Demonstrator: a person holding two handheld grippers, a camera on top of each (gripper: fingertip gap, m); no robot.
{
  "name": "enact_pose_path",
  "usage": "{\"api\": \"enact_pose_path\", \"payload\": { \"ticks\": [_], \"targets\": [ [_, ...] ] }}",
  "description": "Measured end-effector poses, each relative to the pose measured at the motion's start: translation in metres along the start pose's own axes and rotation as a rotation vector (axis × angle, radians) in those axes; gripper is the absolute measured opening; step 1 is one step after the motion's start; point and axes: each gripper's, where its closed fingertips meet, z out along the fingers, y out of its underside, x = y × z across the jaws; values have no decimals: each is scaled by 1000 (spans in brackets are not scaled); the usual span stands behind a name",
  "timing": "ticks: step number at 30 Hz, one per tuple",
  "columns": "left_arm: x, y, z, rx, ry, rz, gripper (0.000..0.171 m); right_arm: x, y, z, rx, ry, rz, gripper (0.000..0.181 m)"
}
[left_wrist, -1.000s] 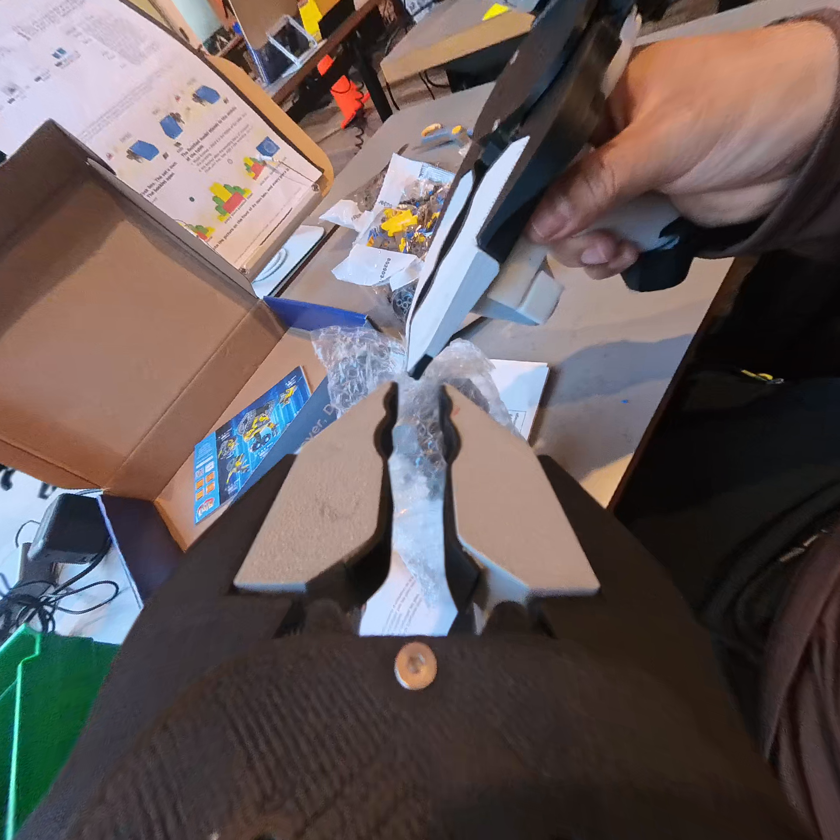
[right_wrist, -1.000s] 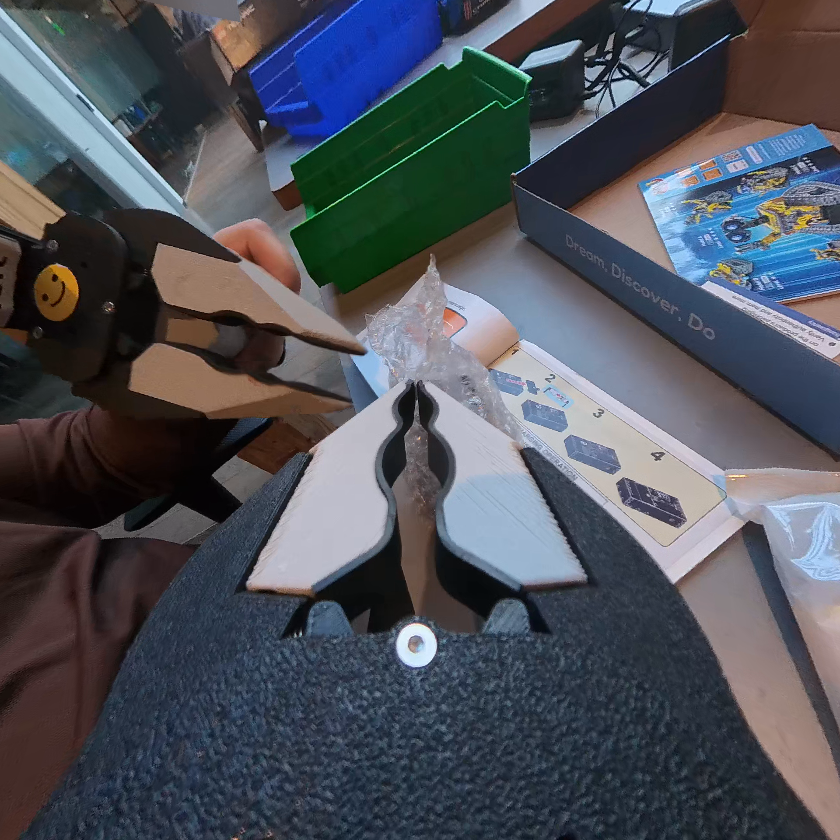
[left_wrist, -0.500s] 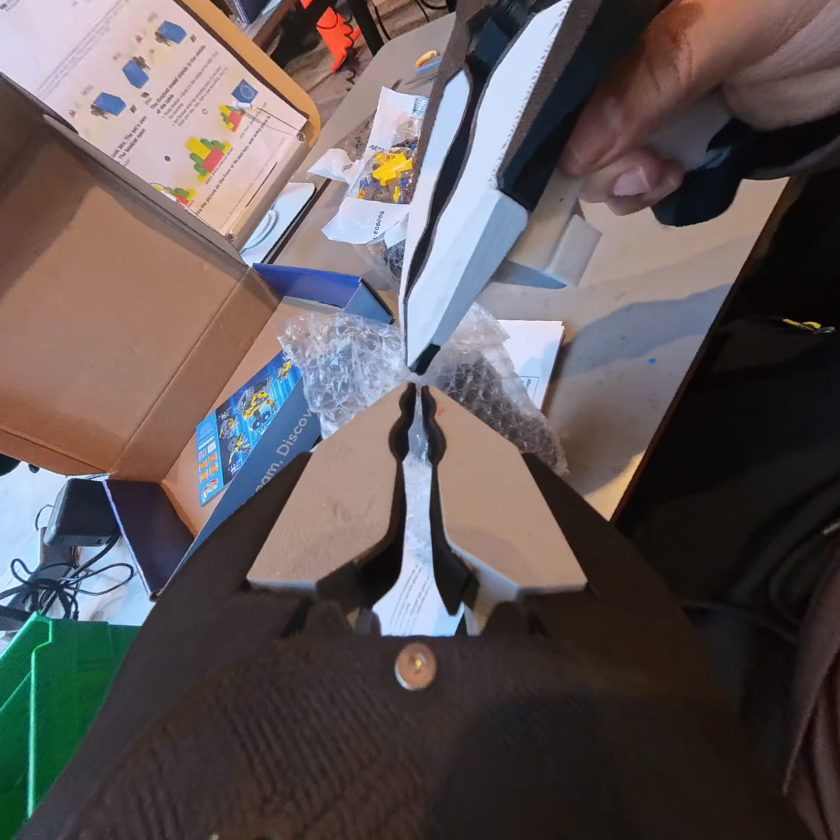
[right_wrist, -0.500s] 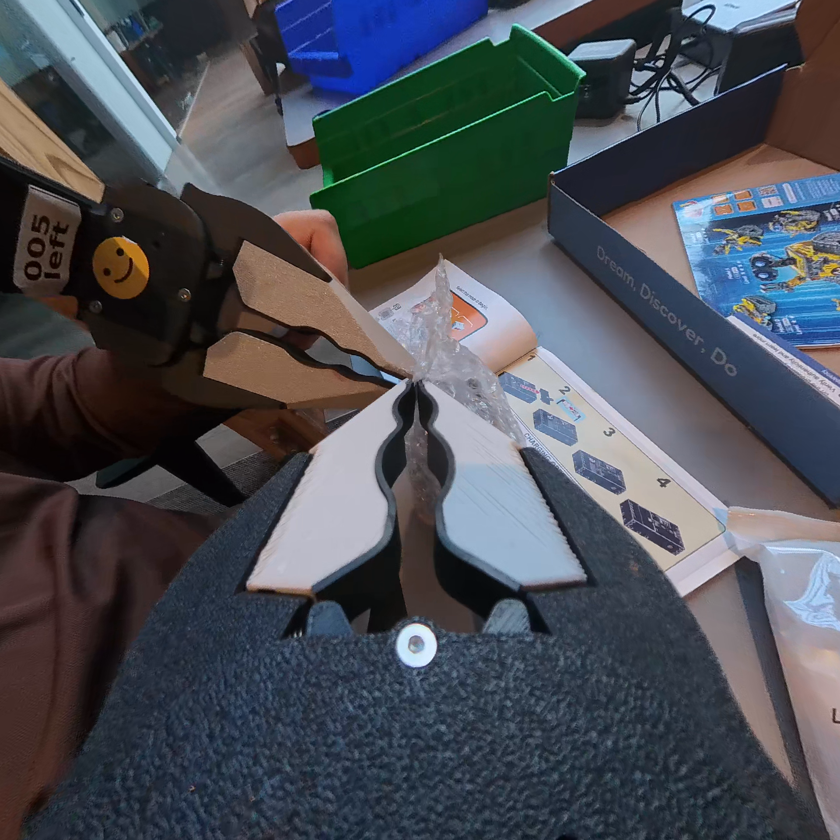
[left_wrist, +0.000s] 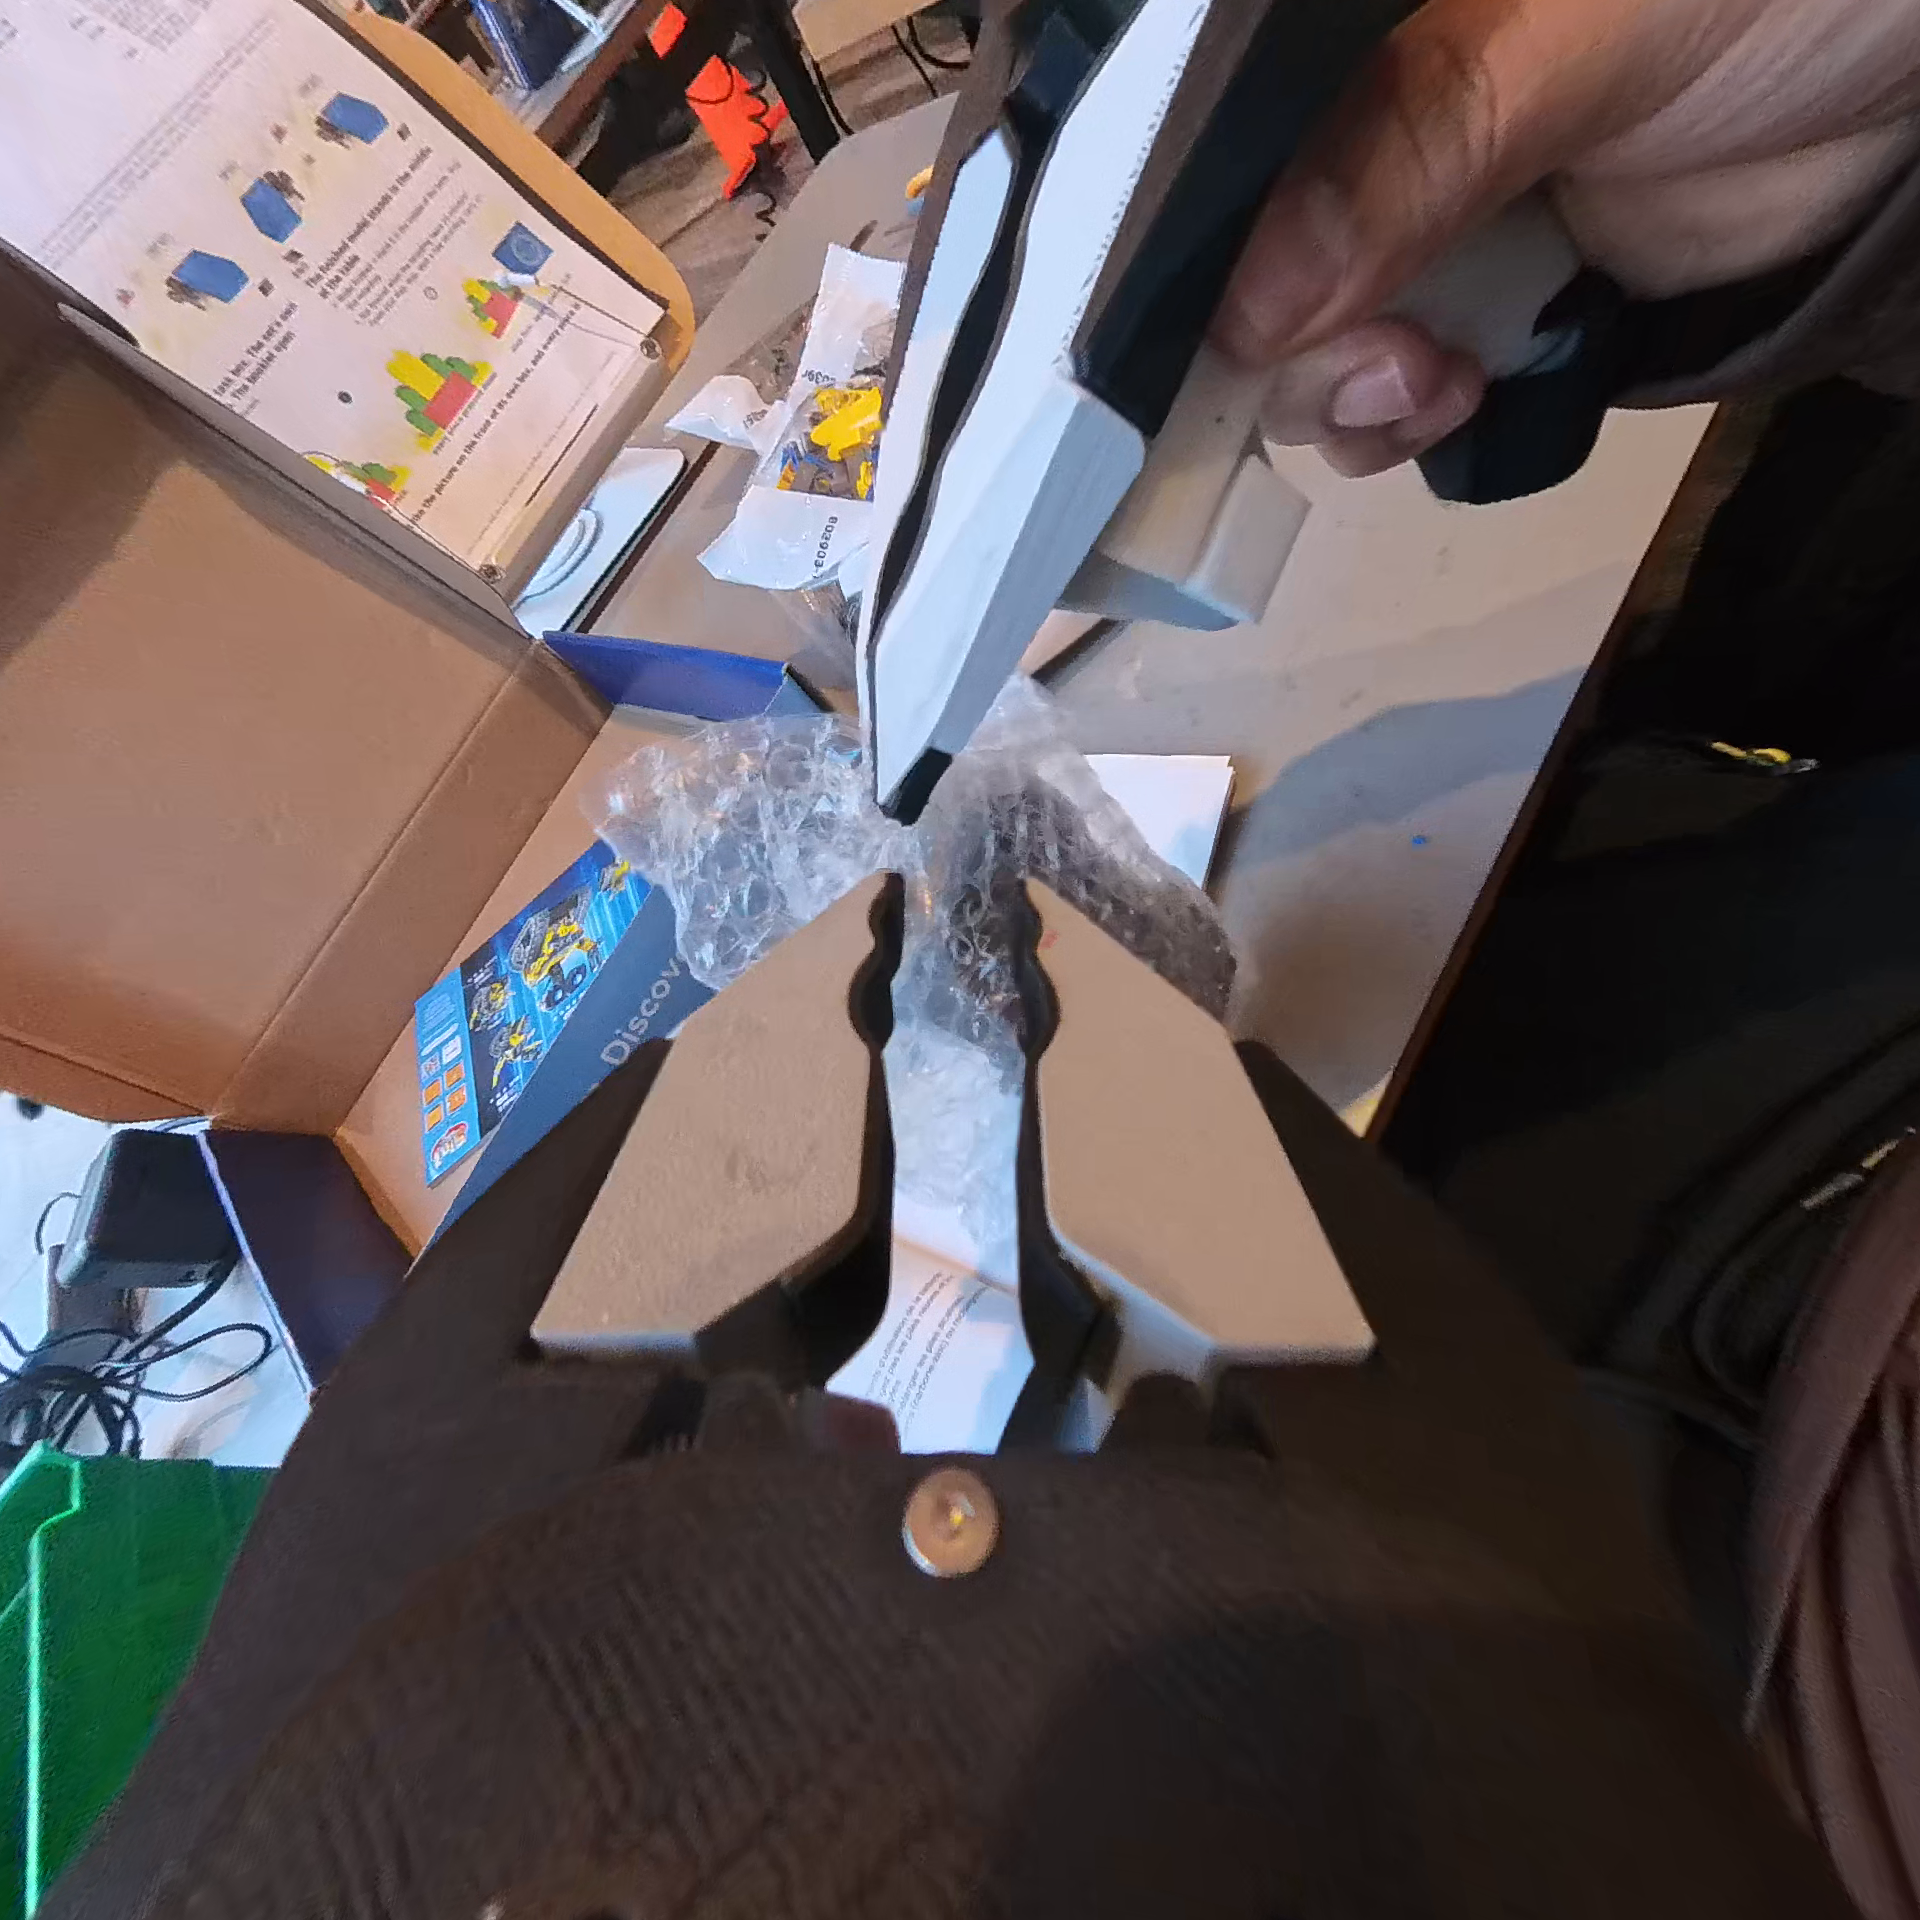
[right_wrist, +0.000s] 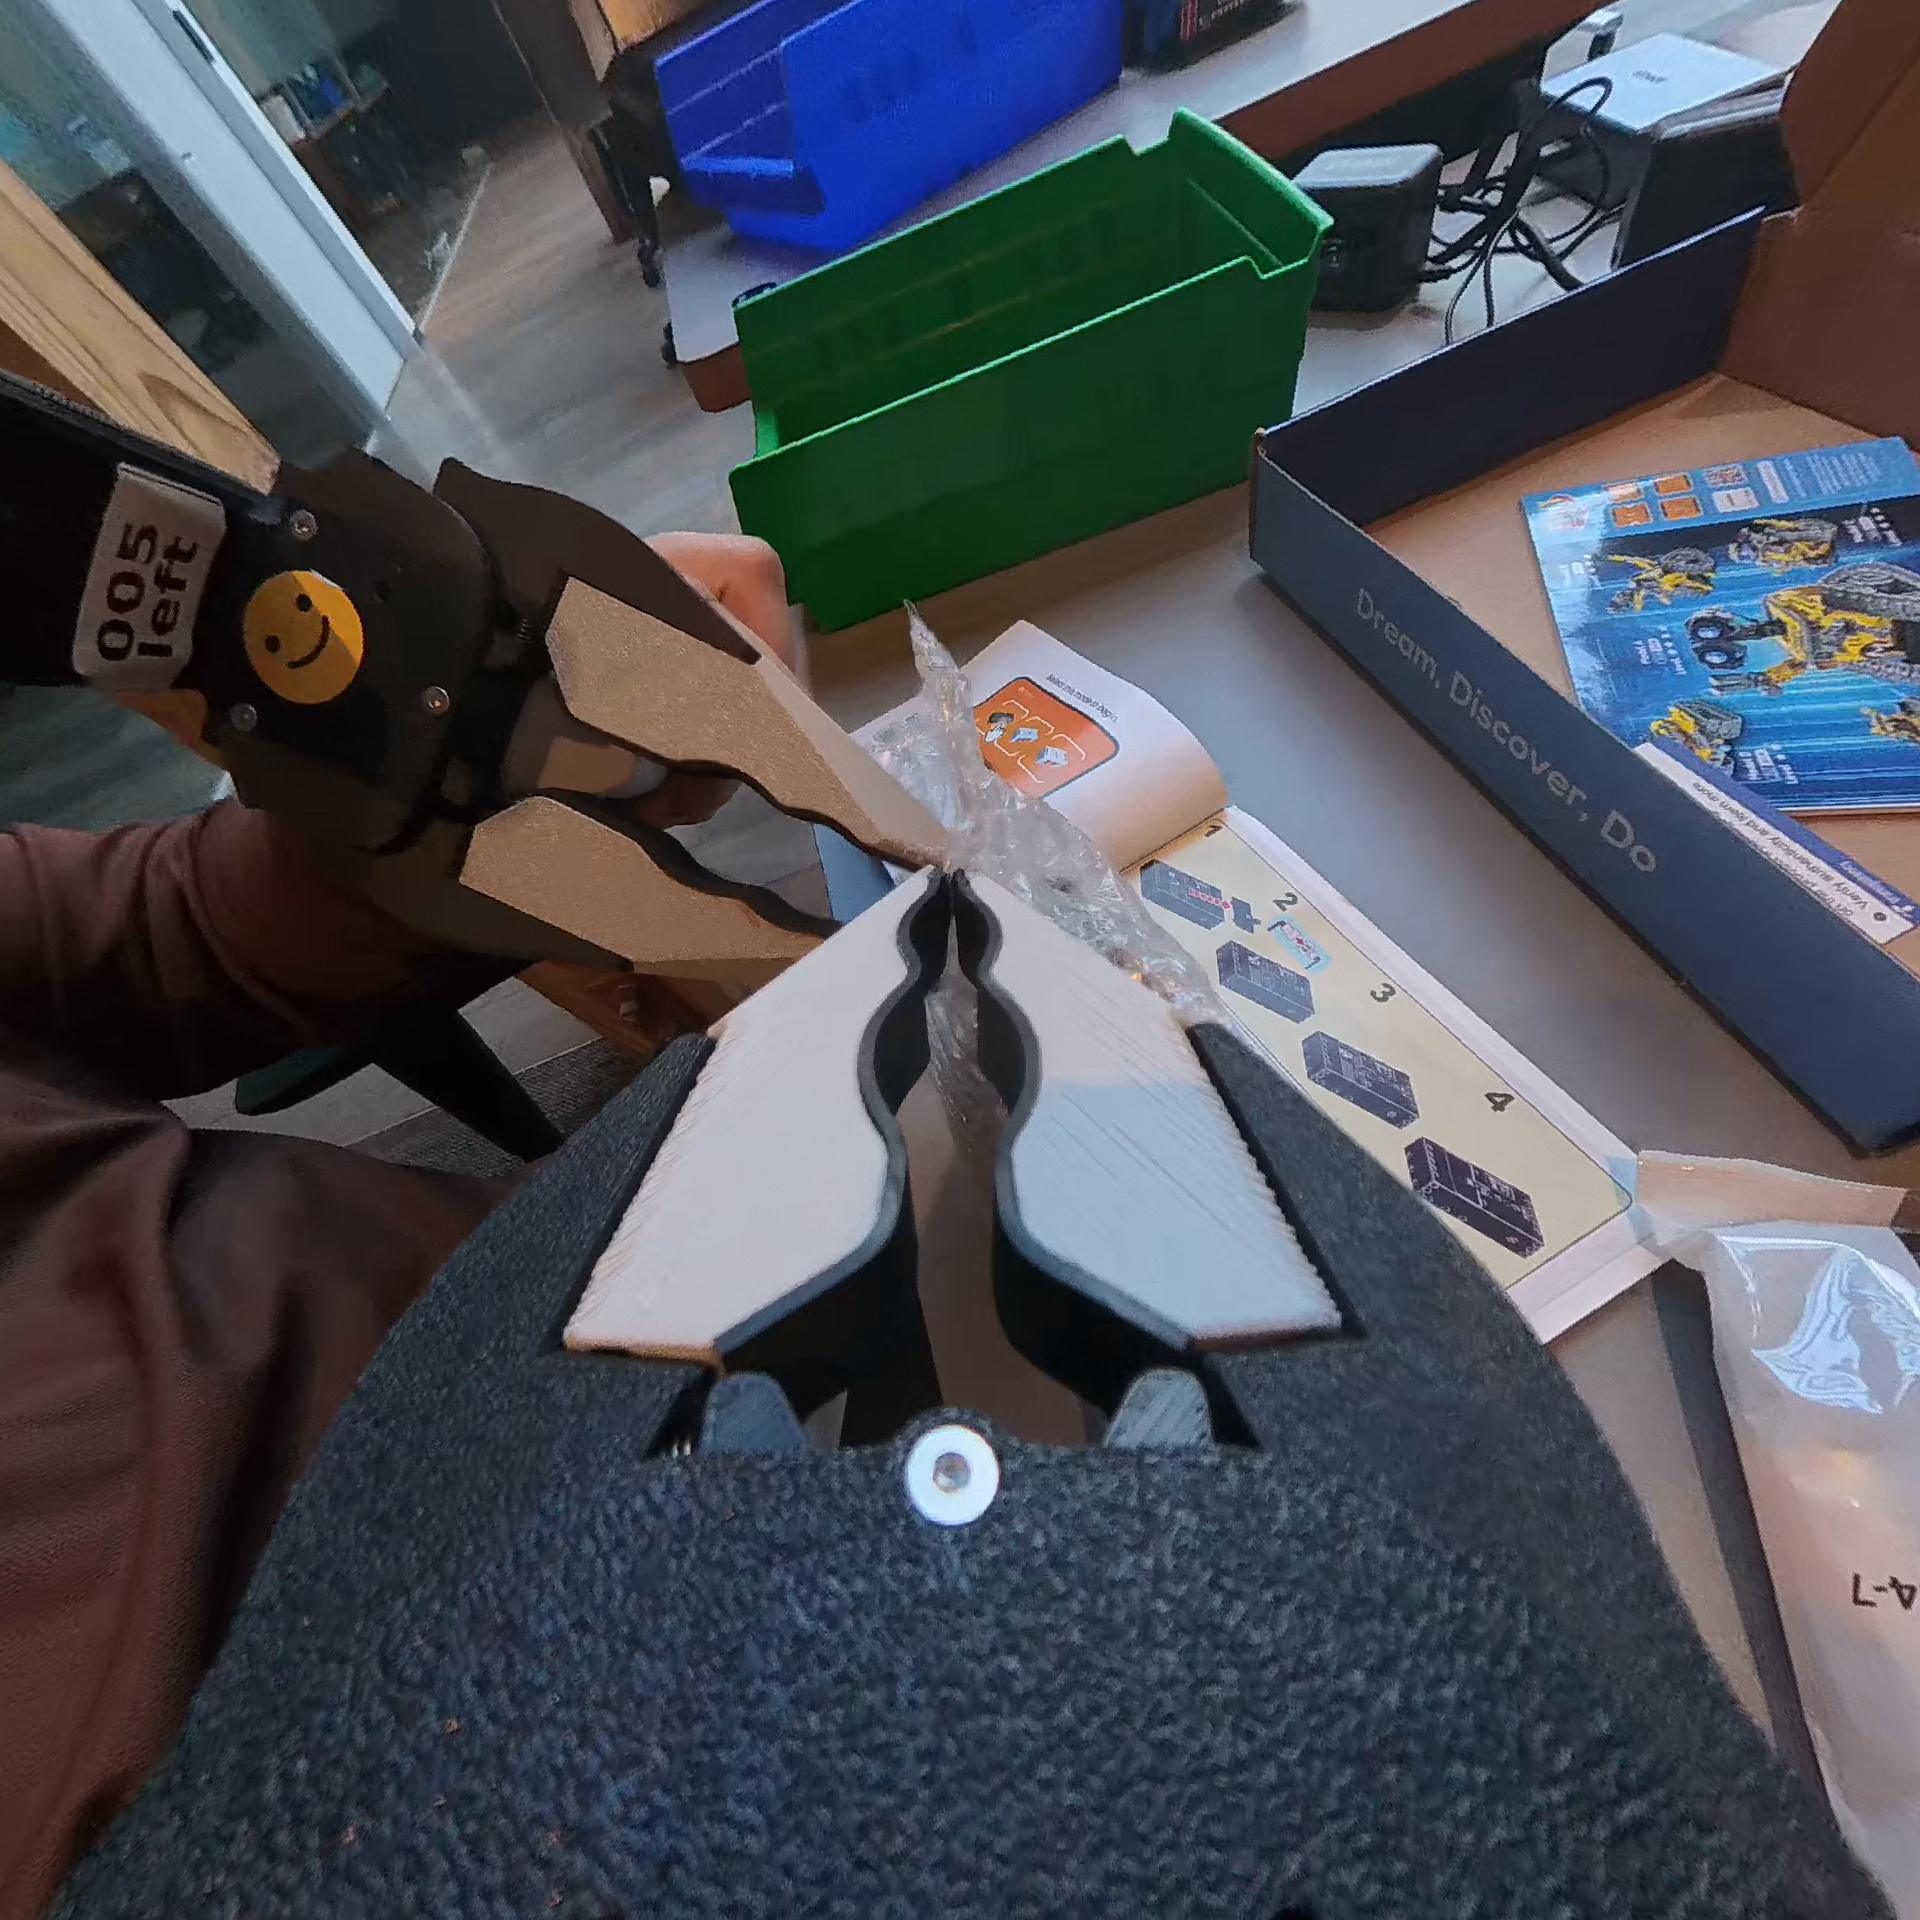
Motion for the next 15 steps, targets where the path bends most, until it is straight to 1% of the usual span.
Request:
{"api": "enact_pose_path", "payload": {
  "ticks": [3,6,9,13,14,15],
  "targets": [
    [-2,2,2,-8,-17,24,1,2,3,2,-8,1,4,0],
    [0,3,7,-15,5,6,0,7,6,3,-16,16,1,0],
    [3,5,12,-35,15,1,0,18,11,3,-43,79,-44,0],
    [-5,10,15,-37,-8,-27,0,32,10,7,-47,145,-42,0],
    [-3,11,15,-35,13,-37,0,43,10,5,-49,202,-50,0],
    [5,11,13,-30,62,-53,0,62,10,-2,-58,324,-96,0]
  ]
}}
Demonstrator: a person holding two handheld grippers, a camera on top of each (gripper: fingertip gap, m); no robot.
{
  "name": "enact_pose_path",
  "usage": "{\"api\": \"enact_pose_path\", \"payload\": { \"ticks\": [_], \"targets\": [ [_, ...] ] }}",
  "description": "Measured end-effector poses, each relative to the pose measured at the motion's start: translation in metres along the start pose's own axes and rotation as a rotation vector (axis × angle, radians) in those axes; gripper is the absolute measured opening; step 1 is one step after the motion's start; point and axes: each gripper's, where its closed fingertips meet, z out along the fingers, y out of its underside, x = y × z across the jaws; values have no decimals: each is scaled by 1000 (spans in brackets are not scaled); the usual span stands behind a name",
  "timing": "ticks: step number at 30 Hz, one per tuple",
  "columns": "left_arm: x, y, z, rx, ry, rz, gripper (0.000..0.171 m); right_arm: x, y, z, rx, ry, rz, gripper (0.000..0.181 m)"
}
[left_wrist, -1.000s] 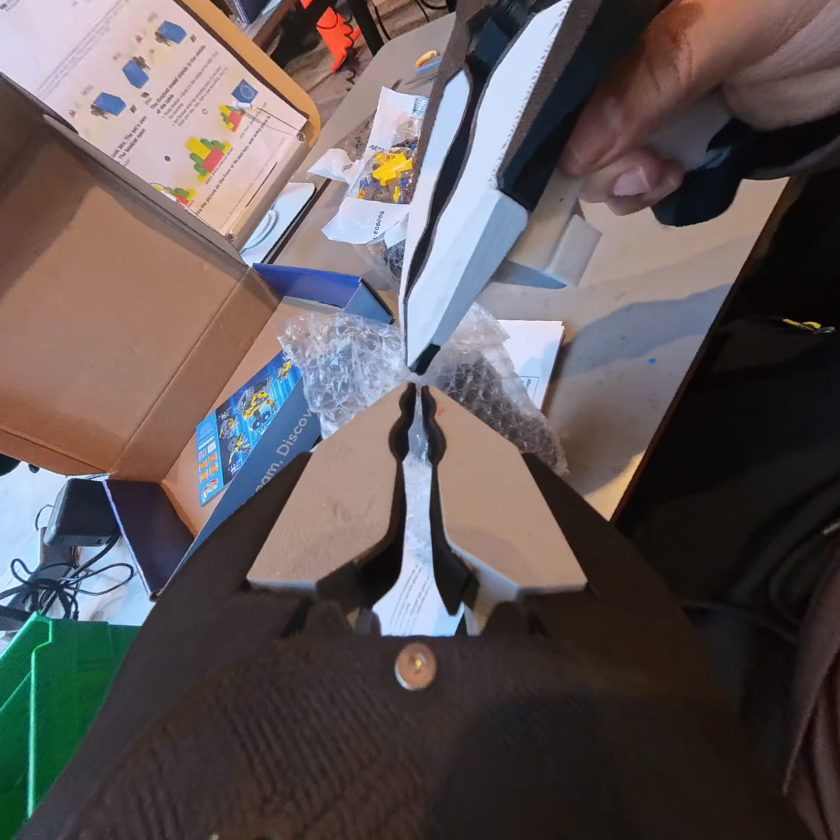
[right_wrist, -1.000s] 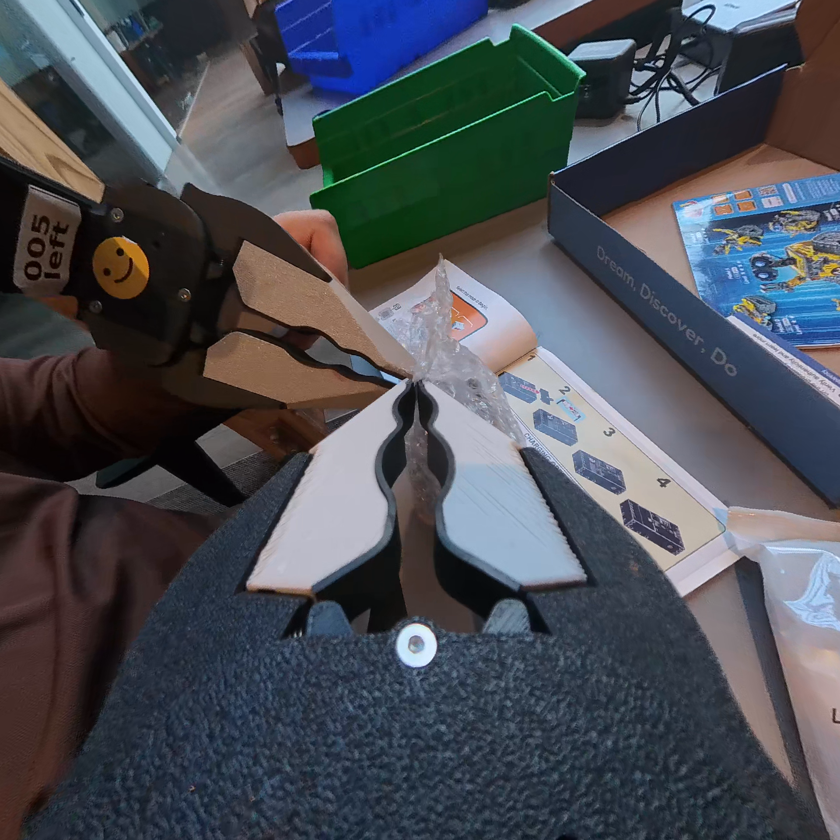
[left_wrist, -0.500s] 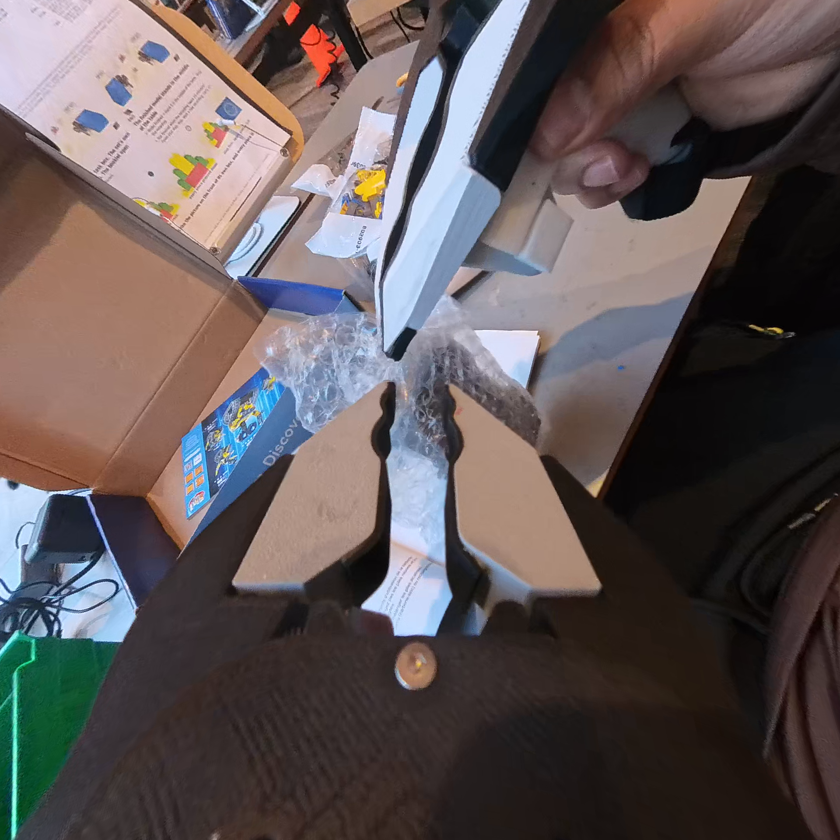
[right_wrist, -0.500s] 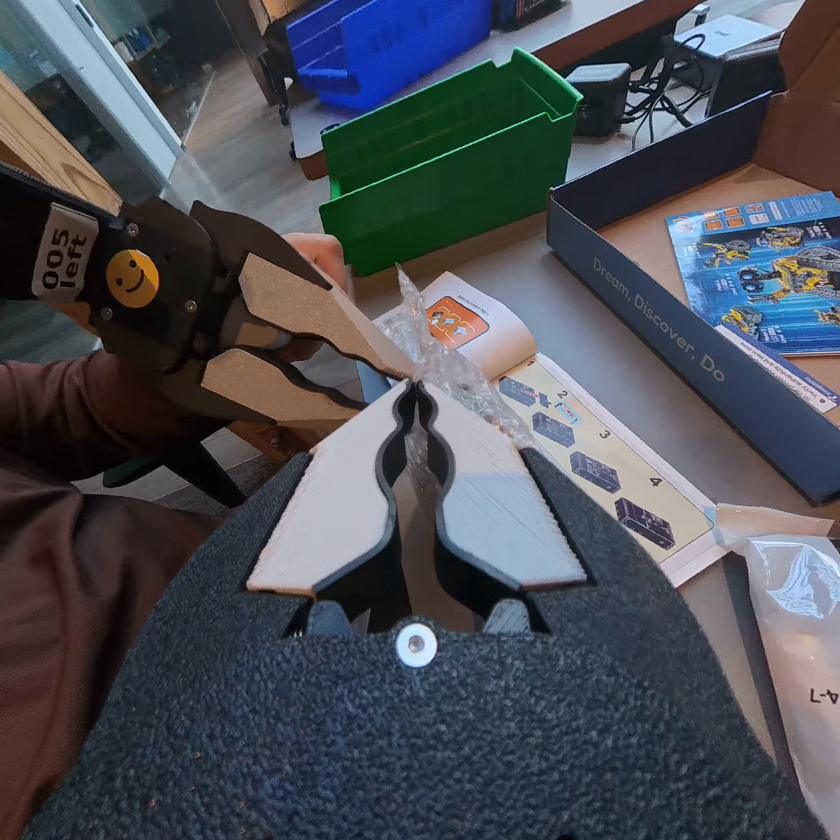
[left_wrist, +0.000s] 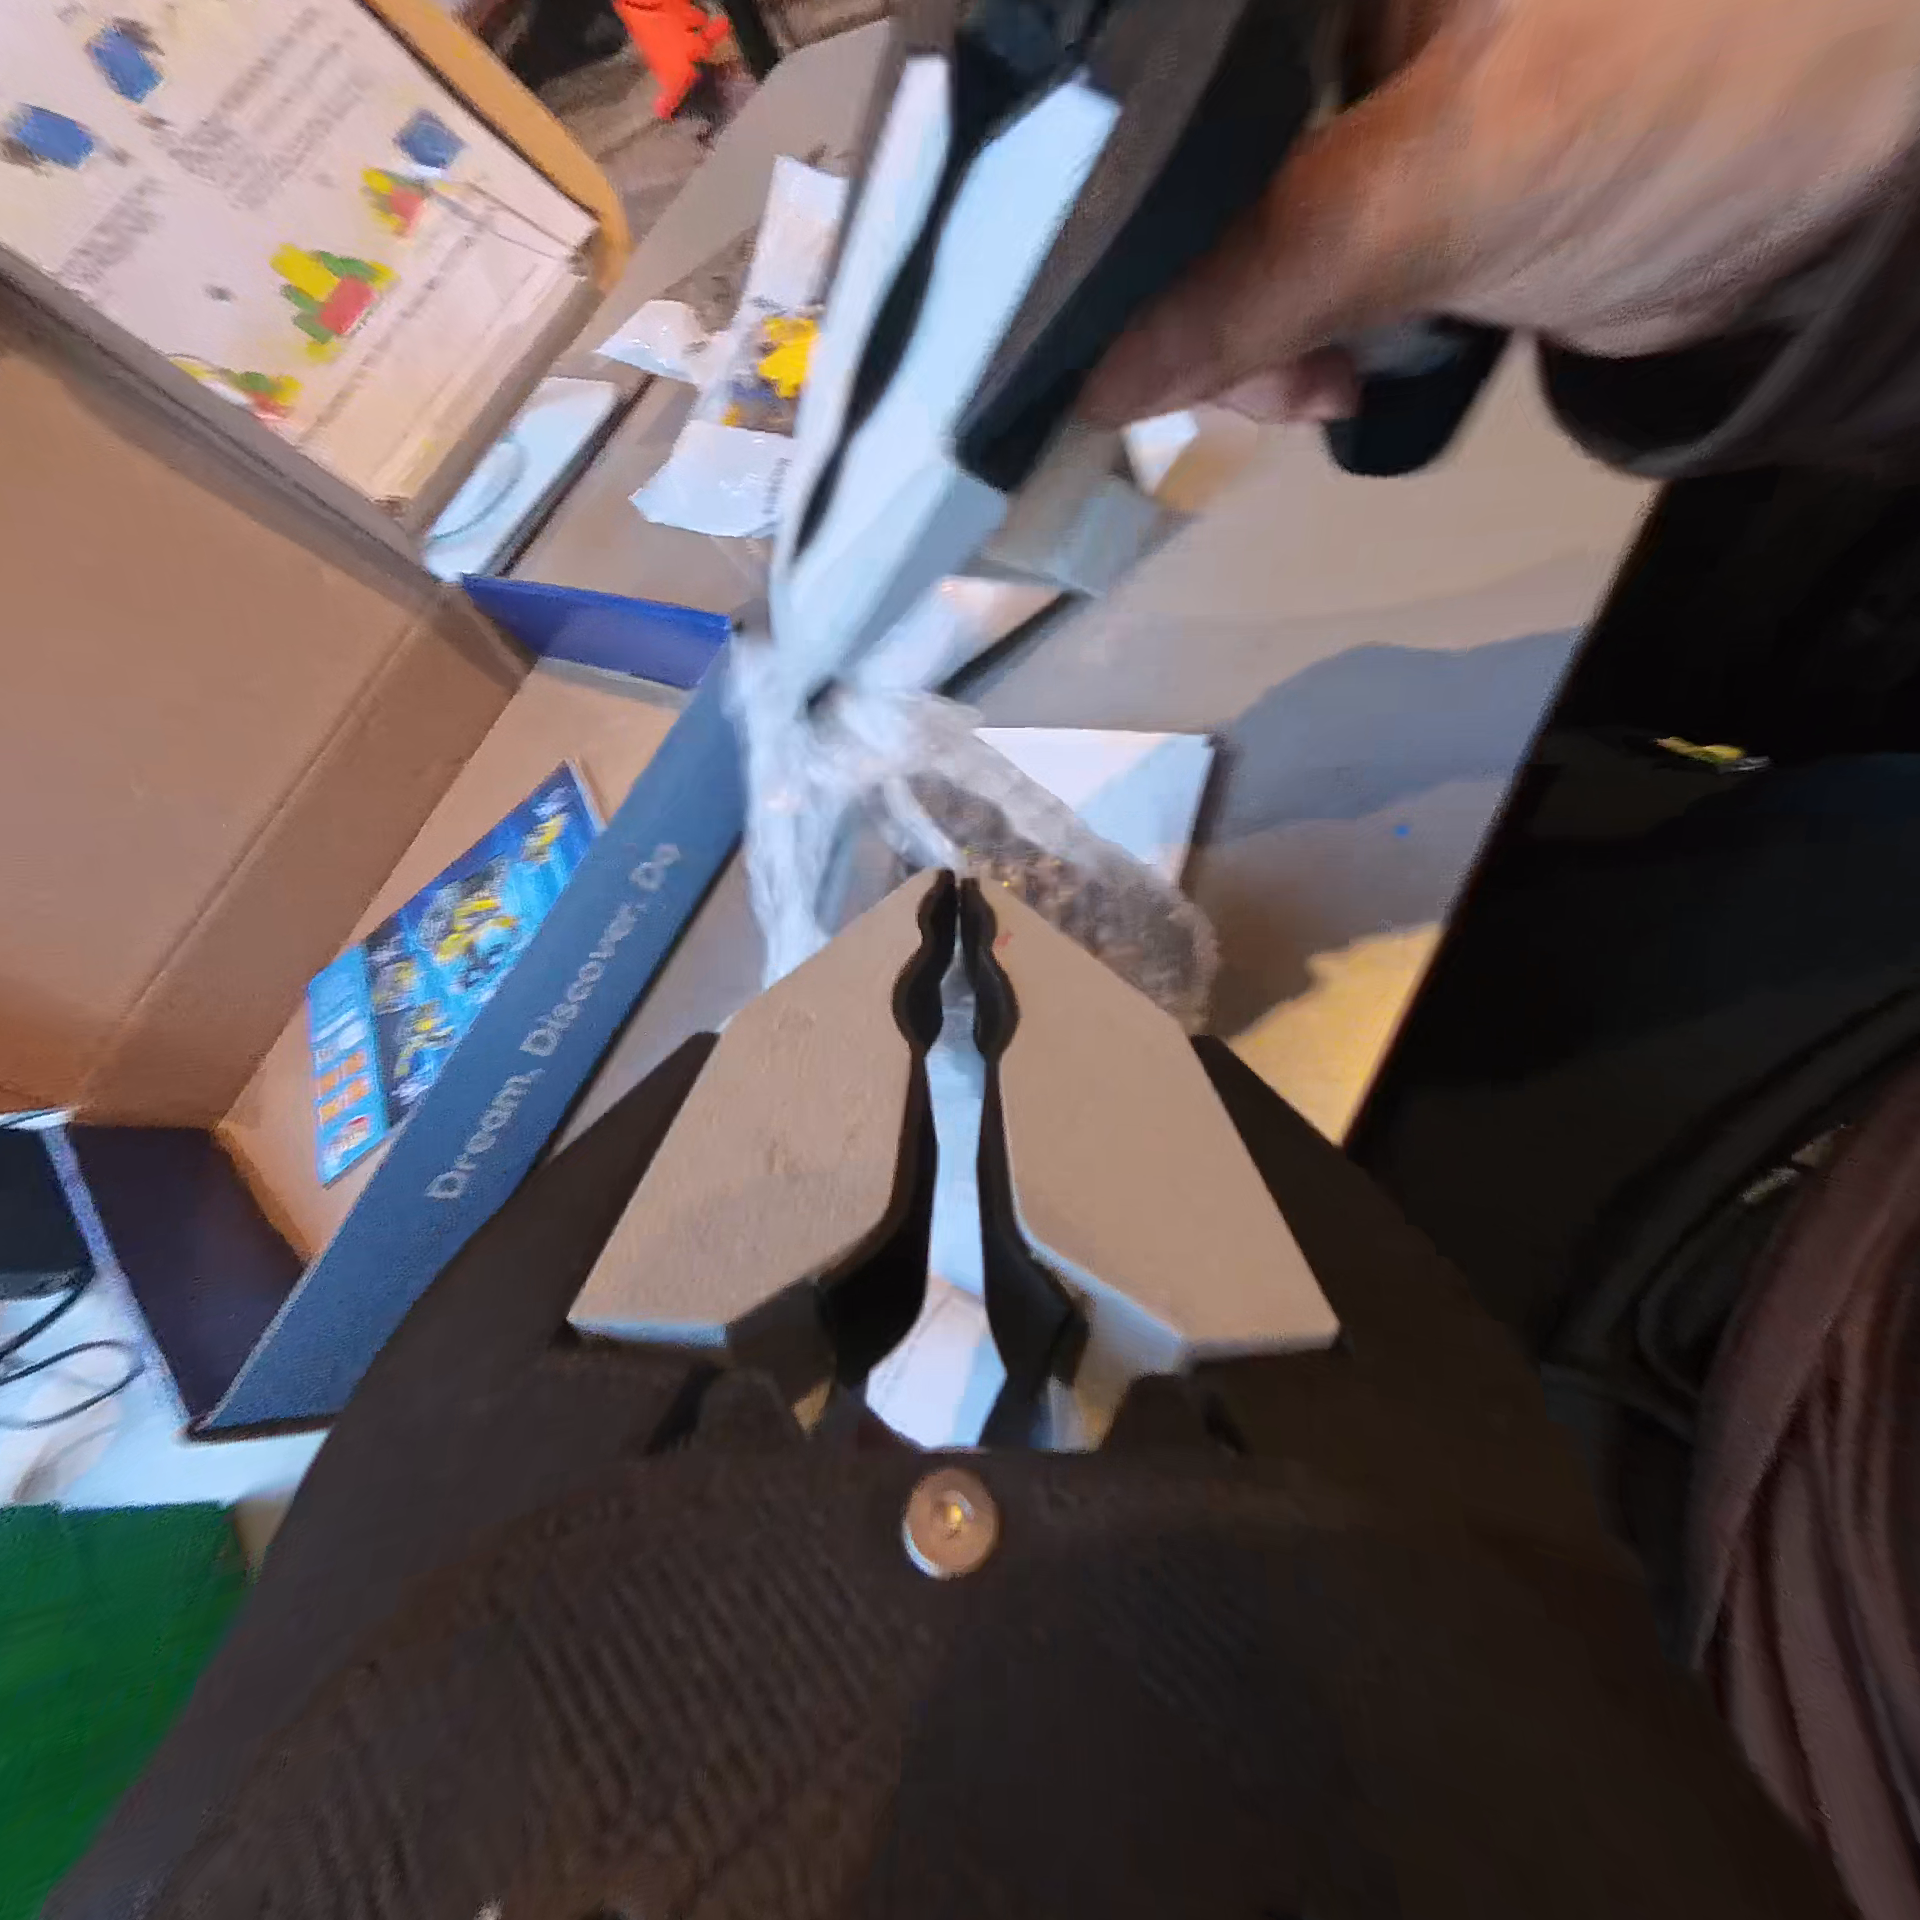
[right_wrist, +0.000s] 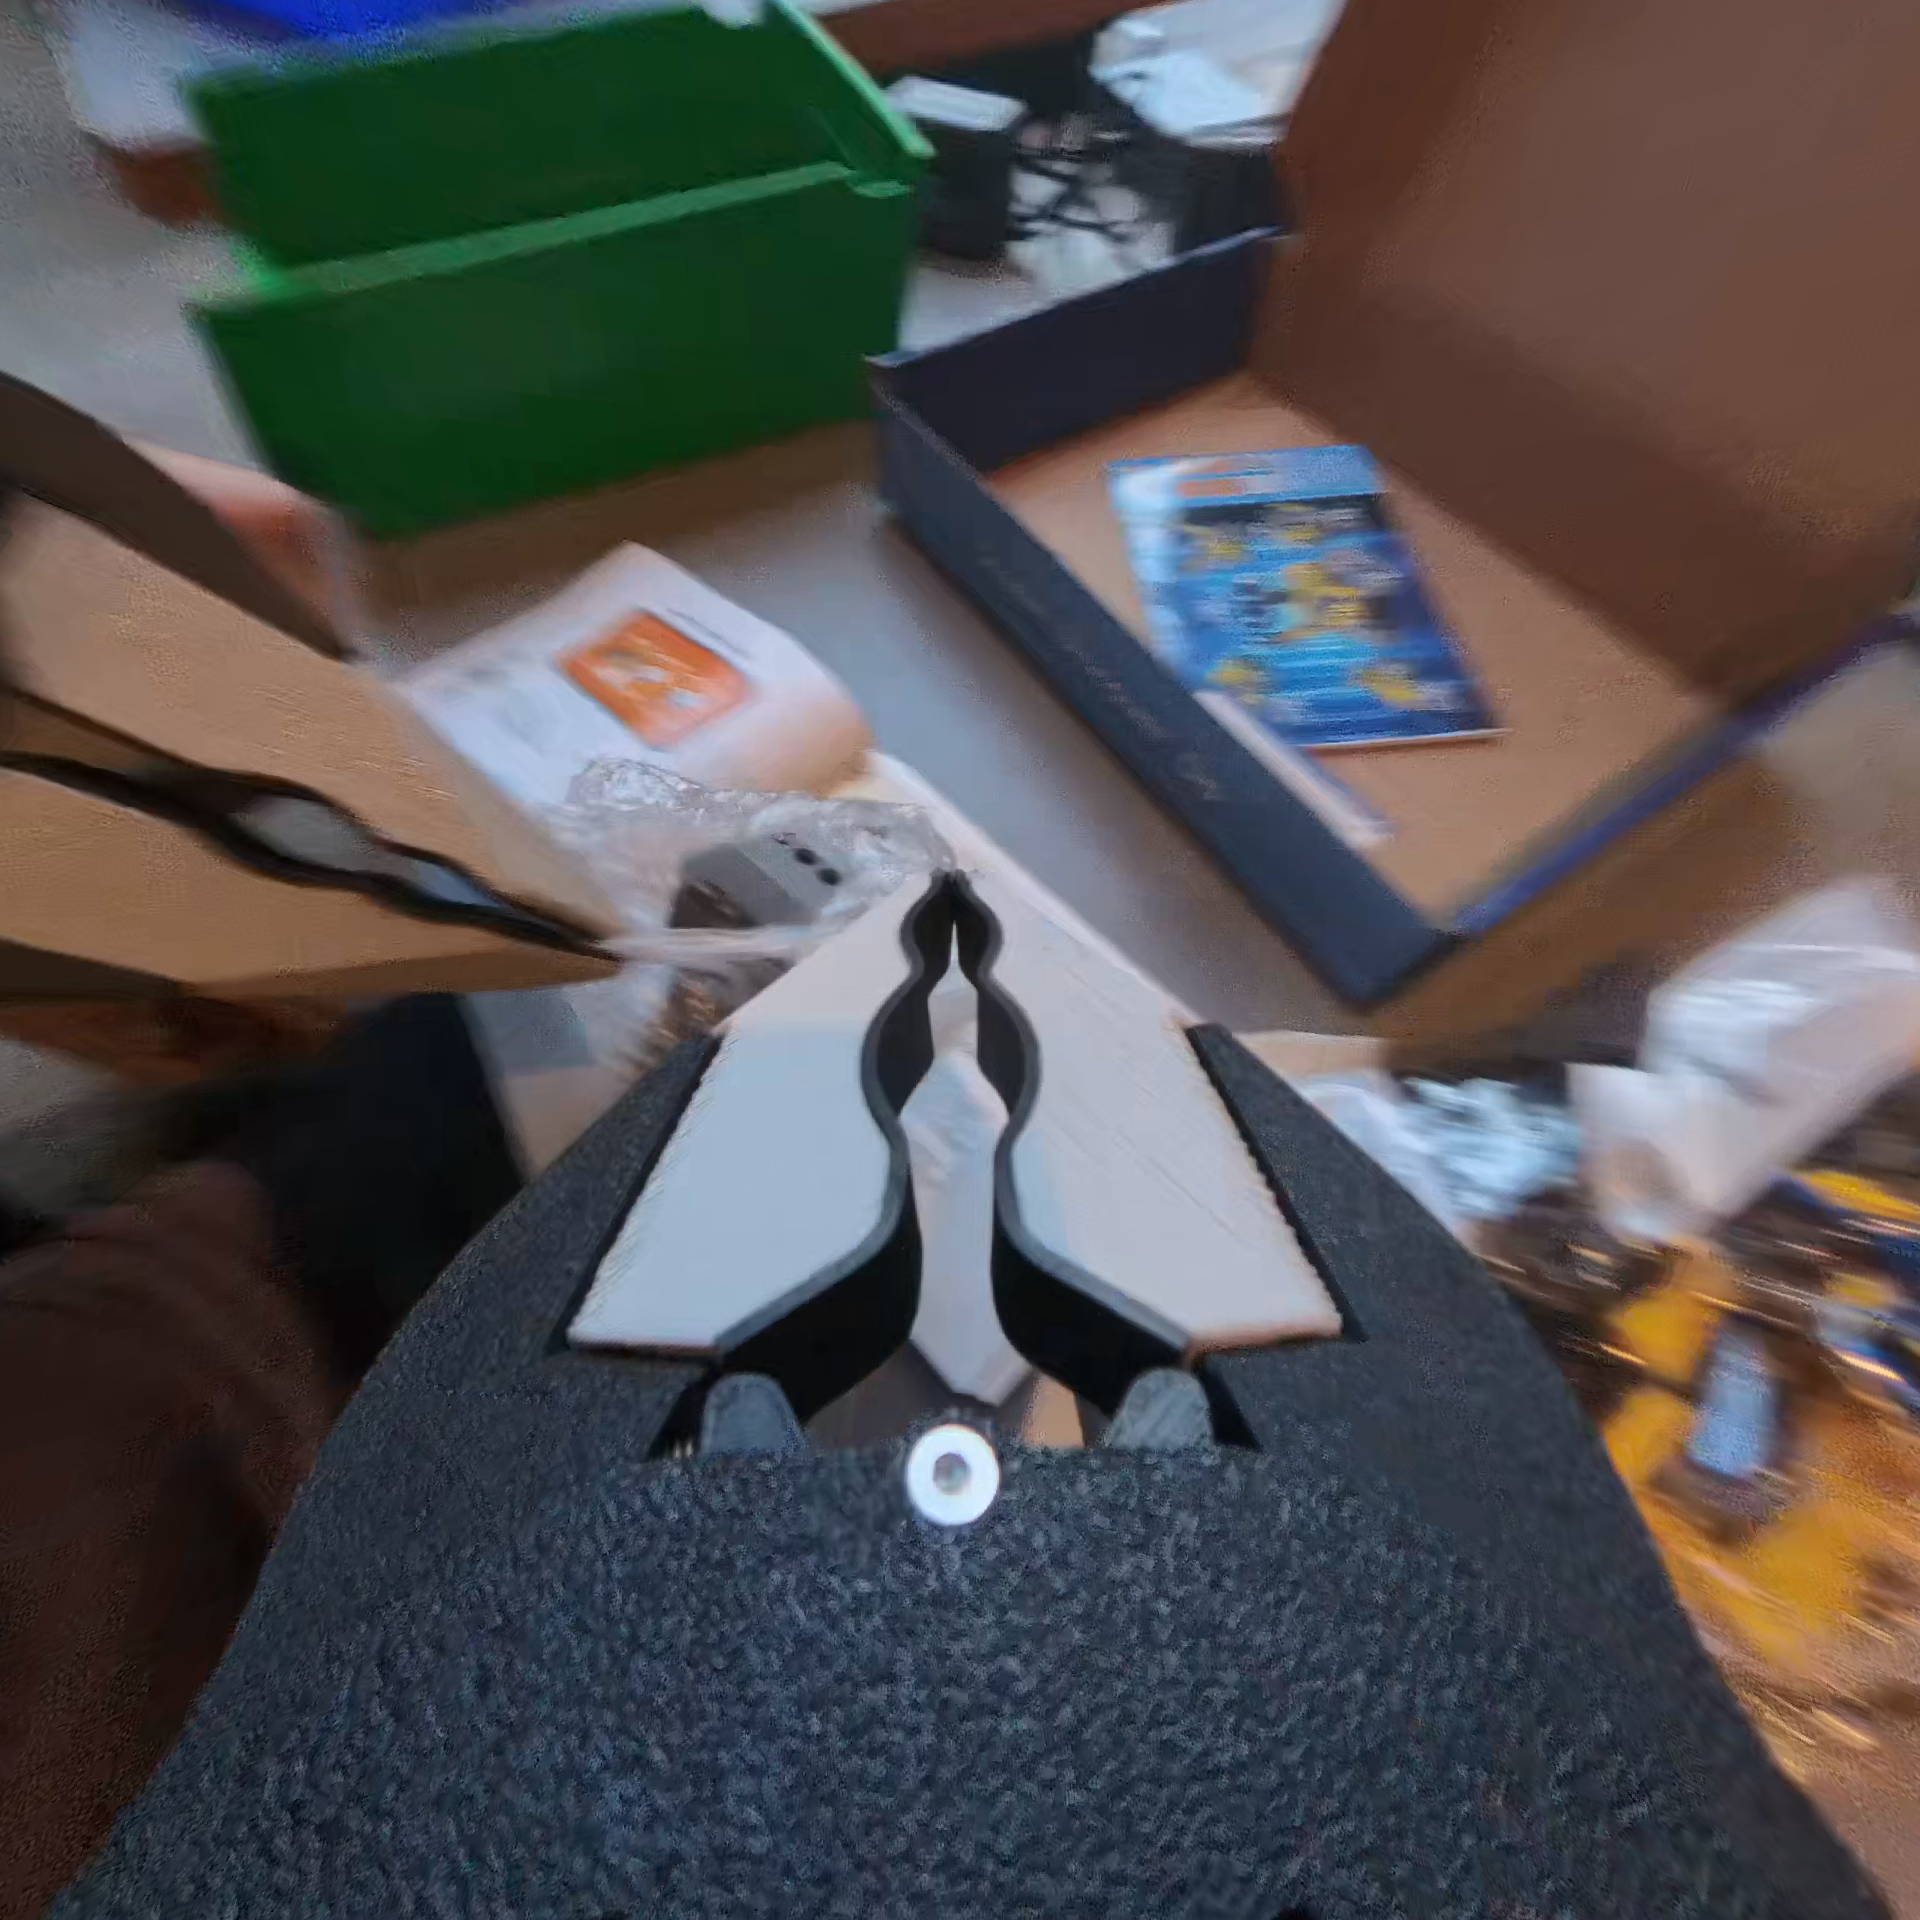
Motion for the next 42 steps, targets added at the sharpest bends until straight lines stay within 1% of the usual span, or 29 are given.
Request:
{"api": "enact_pose_path", "payload": {
  "ticks": [1,2,4,5,7,10,13,16,18,21,23,26,29,31,33,35,36,37,38,40,42],
  "targets": [
    [2,-1,-1,5,1,0,0,20,1,-5,-1,104,-38,0],
    [2,-2,-2,-1,-13,22,0,28,0,-11,22,117,-27,0],
    [5,-7,-3,1,-27,55,0,29,-7,-23,81,25,80,0],
    [6,-11,-4,10,-30,59,0,30,-10,-28,101,11,101,0],
    [9,-13,-5,9,-12,62,0,33,-8,-31,79,63,54,0],
    [13,-11,-6,-3,3,86,0,38,-2,-26,23,169,-47,0],
    [13,-8,-5,-26,3,93,0,35,-1,-22,10,192,-65,0],
    [3,-9,-4,0,-55,78,0,25,-5,-27,39,104,-13,1],
    [-4,-7,-2,4,-79,54,0,17,-9,-34,52,4,60,18],
    [-6,-5,0,11,-81,31,0,4,-9,-40,38,-135,138,36],
    [-7,-5,0,8,-87,40,0,5,-5,-40,17,-153,158,43],
    [-7,-5,1,6,-89,40,0,8,-3,-44,-1,-154,174,45],
    [-6,-6,1,8,-80,33,0,6,0,-49,-34,-152,159,46],
    [-6,-6,1,6,-79,37,0,1,1,-52,-43,-176,141,40],
    [-7,-5,3,-2,-80,36,0,-13,3,-57,-61,-279,161,35],
    [-10,-1,4,-6,-78,24,0,-33,15,-66,-129,-457,234,25],
    [-11,0,4,0,-69,10,0,-35,19,-68,-152,-493,254,25],
    [-12,1,4,5,-66,-5,0,-32,21,-68,-149,-496,258,22],
    [-14,1,4,8,-73,-12,0,-32,19,-70,-132,-517,265,15],
    [-16,-4,0,27,-82,-15,0,-36,16,-73,-108,-590,292,15],
    [-19,-6,-4,29,-97,-4,0,-30,13,-74,-74,-597,327,14]
  ]
}}
